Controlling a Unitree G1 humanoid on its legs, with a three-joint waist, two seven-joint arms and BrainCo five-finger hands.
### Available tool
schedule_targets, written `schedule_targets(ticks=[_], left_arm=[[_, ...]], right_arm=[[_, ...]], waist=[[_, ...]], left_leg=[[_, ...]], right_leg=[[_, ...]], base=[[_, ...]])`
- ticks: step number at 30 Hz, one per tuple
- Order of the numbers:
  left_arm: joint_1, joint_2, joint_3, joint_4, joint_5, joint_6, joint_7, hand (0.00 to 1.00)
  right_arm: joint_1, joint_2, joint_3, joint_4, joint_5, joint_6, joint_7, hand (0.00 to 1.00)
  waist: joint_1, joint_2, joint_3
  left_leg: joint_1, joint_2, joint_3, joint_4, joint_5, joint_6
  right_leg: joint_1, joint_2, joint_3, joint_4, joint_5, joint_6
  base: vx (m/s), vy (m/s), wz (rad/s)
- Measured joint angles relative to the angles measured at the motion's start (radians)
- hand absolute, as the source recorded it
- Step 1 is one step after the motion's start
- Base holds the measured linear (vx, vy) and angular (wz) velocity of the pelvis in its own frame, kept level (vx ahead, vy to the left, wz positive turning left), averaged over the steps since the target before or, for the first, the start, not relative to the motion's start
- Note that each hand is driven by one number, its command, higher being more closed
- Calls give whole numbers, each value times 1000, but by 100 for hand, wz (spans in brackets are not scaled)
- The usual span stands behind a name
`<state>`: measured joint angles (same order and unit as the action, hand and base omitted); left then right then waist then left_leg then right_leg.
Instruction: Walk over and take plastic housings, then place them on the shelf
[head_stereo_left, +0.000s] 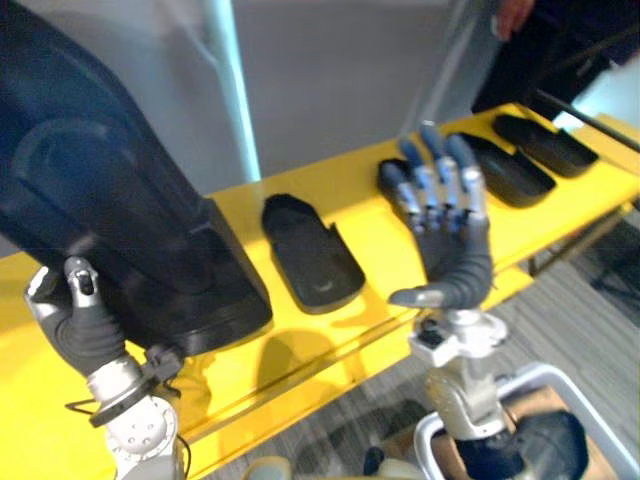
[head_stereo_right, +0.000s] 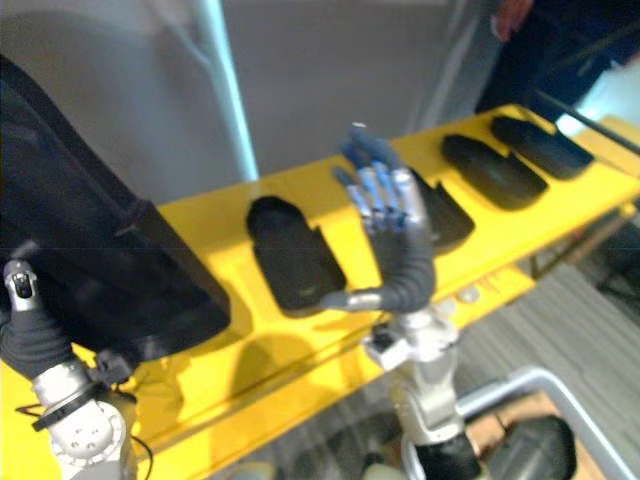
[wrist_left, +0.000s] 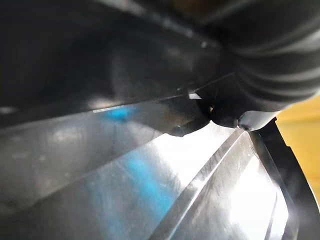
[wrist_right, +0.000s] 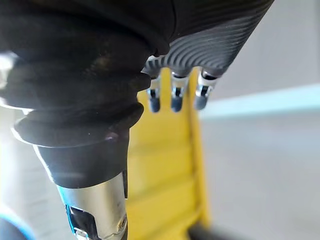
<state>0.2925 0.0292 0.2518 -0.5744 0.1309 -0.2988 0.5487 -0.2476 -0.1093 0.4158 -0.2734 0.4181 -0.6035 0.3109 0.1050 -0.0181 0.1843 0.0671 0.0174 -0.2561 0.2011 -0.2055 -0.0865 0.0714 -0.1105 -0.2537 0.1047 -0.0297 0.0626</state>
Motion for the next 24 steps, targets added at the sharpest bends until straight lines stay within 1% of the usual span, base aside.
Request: schedule_targets(ticks=[1,2,3,4,5,6,7,8,9,11,13,14,15,16,17,19,20,22,23,24], left_arm=[[24,1,22,0,-7,12,15,100],[36,0,32,0,-8,16,20,100],[55,-5,50,0,-16,19,21,100],[80,-15,73,0,-41,18,13,100],[86,-23,83,0,-51,18,6,100],[98,-43,105,0,-65,17,-9,100],[106,-48,115,0,-80,17,-16,100],[120,-51,135,0,-101,8,-43,100],[121,-51,140,0,-111,2,-59,100],[115,-49,124,0,-124,-30,-109,100],[105,-43,98,0,-122,-40,-135,100],[98,-38,89,0,-122,-38,-143,100],[78,-31,75,0,-119,-31,-169,100],[55,-26,54,6,-106,-24,-190,100],[47,-21,45,10,-98,-19,-200,100],[19,21,17,32,-57,30,-245,100],[10,35,11,43,-48,43,-251,100],[-13,68,10,111,-35,92,-261,100],[-20,76,11,130,-35,105,-260,100],[-32,93,12,172,-34,135,-259,100]], right_arm=[[-29,15,38,22,-1,16,1,0],[-39,23,52,28,-3,25,-1,0],[-51,31,70,39,-10,39,-7,0],[-67,38,89,62,-46,68,-22,0],[-74,37,95,72,-63,80,-33,0],[-86,35,98,97,-96,106,-52,0],[-85,29,97,107,-105,116,-58,0],[-78,18,90,116,-120,138,-77,0],[-74,9,82,116,-121,143,-81,0],[-31,-30,14,105,-118,147,-97,0],[16,-47,-33,97,-117,147,-113,0],[34,-52,-45,93,-116,147,-116,0],[69,-58,-67,81,-114,147,-117,0],[104,-59,-85,71,-109,147,-117,0],[123,-60,-90,63,-108,147,-118,0],[190,-60,-113,24,-108,147,-113,0],[204,-60,-124,14,-107,147,-111,0],[243,-62,-169,7,-108,146,-107,0],[250,-62,-181,7,-108,145,-104,0],[265,-64,-210,5,-109,144,-88,0]], waist=[[7,-2,-2],[15,-3,-3],[28,-4,-3],[43,-14,-16],[50,-15,-16],[58,-19,-19],[66,-21,-20],[72,-23,-22],[72,-25,-23],[62,-24,-23],[46,-28,-33],[45,-26,-37],[37,-28,-40],[19,-26,-41],[12,-24,-43],[-11,-10,-54],[-15,-5,-53],[-32,18,-64],[-36,21,-65],[-44,28,-69]], left_leg=[[-1,0,-33,0,2,-3],[-2,0,-44,-1,3,-5],[-2,0,-64,-1,4,-7],[-19,0,-85,-2,12,-13],[-27,0,-89,-3,17,-14],[-36,-1,-92,-5,26,-17],[-35,-2,-91,-10,28,-17],[-35,-4,-86,-21,35,-16],[-35,-3,-77,-25,37,-13],[-35,8,-1,-30,43,-4],[-34,3,30,-26,46,-1],[-36,2,40,-26,48,2],[-34,-1,55,-24,48,2],[-33,-2,72,-23,49,3],[-32,-2,78,-23,49,3],[-30,2,107,-30,49,3],[-28,3,115,-33,49,4],[-5,14,148,-54,50,5],[1,17,156,-59,51,5],[3,22,169,-63,51,5]], right_leg=[[18,-1,-36,2,-12,-2],[25,-1,-51,5,-20,-1],[36,-2,-74,9,-29,-3],[38,-7,-110,19,-42,-1],[38,-9,-124,25,-48,-1],[38,-13,-143,35,-55,-1],[37,-14,-145,40,-60,-2],[36,-19,-148,45,-66,-1],[35,-26,-148,47,-67,-1],[32,-40,-145,67,-75,9],[26,-50,-130,77,-77,10],[17,-53,-121,79,-75,12],[14,-55,-108,79,-73,15],[14,-59,-102,79,-73,15],[13,-60,-99,78,-73,15],[-3,-60,-76,77,-67,23],[-3,-58,-71,74,-64,26],[-4,-47,-39,55,-50,24],[-4,-44,-32,52,-48,24],[-8,-40,-20,44,-43,22]], base=[[-22,-65,85],[-6,-72,74],[-1,-66,78],[3,-62,77],[7,-51,81],[12,-43,44],[13,-39,37],[10,-21,14],[3,21,10],[-13,35,1],[-1,52,-12],[21,62,-27],[20,37,-23],[20,51,-18],[7,34,-13],[9,19,-26],[13,7,-36],[11,-2,-40],[7,2,-39],[3,0,-33]])
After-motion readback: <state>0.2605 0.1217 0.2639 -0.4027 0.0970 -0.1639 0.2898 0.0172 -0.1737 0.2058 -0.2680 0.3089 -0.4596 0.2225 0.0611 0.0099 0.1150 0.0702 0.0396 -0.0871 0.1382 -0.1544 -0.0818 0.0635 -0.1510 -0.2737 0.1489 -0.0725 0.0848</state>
